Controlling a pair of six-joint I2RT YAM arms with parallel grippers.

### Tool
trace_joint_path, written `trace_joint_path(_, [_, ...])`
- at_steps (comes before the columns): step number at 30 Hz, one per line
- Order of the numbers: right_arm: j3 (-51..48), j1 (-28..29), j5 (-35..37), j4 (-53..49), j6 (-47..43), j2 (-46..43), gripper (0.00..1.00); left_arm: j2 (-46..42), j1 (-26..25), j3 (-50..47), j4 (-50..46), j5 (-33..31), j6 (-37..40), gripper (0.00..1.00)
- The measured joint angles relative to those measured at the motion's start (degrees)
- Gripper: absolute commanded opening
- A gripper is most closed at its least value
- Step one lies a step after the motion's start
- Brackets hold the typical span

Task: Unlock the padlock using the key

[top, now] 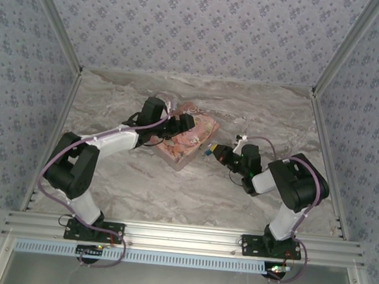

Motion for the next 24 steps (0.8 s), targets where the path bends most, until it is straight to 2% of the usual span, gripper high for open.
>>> trace_joint_path(6, [-1.40,0.00,1.05,-13.25,-5.92,-14.34,0.00,-4.31,0.33,-3.28,0.39,-2.54,-1.25,0.85])
trace_joint_path(17, [1.79,-1.55,4.28,-53.44,-18.99,-47.98,0.00,-17.79,0.52,-8.09,0.66,-7.82,-0.83,0.88])
trace_joint_path(20, [4.79,-1.88,4.09,-64.46,-21.70,-52.61,0.00,-21.16,0.52,-9.16,0.20,-9.64,0.17,0.89])
trace_joint_path(24, [9.73,-1.92,2.95,-77.68,-24.92,-53.94,0.00,-24.76,0.55,-9.35,-1.53,-11.65,1.79,0.89])
